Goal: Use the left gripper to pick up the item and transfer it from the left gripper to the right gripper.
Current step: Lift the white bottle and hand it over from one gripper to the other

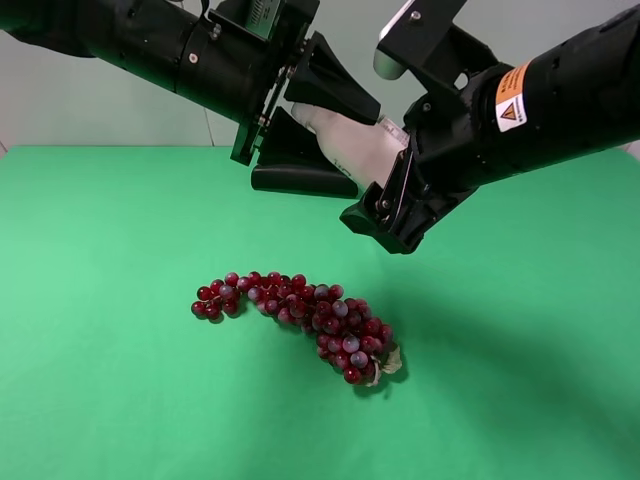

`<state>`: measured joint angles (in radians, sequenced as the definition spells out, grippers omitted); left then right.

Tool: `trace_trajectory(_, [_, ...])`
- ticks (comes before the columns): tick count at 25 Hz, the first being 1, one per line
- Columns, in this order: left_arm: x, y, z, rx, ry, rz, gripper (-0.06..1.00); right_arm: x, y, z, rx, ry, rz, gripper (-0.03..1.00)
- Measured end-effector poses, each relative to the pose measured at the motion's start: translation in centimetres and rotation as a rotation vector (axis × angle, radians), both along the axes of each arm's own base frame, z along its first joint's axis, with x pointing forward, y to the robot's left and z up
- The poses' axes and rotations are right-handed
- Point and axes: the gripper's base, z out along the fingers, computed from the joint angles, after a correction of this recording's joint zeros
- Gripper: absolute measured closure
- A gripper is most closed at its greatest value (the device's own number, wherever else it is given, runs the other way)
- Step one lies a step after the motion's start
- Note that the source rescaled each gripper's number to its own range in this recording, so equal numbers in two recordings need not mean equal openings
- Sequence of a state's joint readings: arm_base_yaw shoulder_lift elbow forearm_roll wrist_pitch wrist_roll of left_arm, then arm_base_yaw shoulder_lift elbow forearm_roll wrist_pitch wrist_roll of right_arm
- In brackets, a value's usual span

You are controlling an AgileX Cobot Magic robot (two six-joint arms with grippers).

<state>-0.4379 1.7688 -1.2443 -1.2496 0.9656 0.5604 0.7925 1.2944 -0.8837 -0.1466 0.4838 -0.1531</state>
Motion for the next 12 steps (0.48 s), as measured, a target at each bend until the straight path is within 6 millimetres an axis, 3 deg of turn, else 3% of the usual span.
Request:
trace_trajectory(4, [-0.01, 0.0, 0.0, 0.0, 0.001, -0.001, 0.94, 0.06, 0.04, -0.11, -0.005, 0.001, 0.001, -0.02])
trace_trajectory(5, [-0.01, 0.0, 0.0, 0.0, 0.001, -0.001, 0.94, 0.06, 0.04, -0.11, -0.005, 0.001, 0.001, 0.03])
trace_trajectory(6, [-0.01, 0.0, 0.0, 0.0, 0.001, -0.001, 0.94, 0.06, 0.04, -0.11, -0.005, 0.001, 0.001, 0.16])
trace_trajectory(7, [-0.01, 0.0, 0.0, 0.0, 0.001, -0.001, 0.94, 0.06, 0.03, -0.11, -0.007, -0.001, 0.002, 0.37])
trace_trajectory(9, [-0.01, 0.0, 0.0, 0.0, 0.001, -0.001, 0.94, 0.09, 0.02, -0.09, -0.008, -0.002, 0.0, 0.97])
trace_trajectory(10, [-0.06, 0.0, 0.0, 0.0, 0.002, -0.006, 0.94, 0.08, 0.02, -0.07, -0.01, -0.001, 0.0, 0.92])
trace_trajectory(12, [-0.07, 0.0, 0.01, -0.001, 0.003, -0.007, 0.94, 0.1, 0.01, -0.05, -0.012, -0.003, 0.001, 0.94])
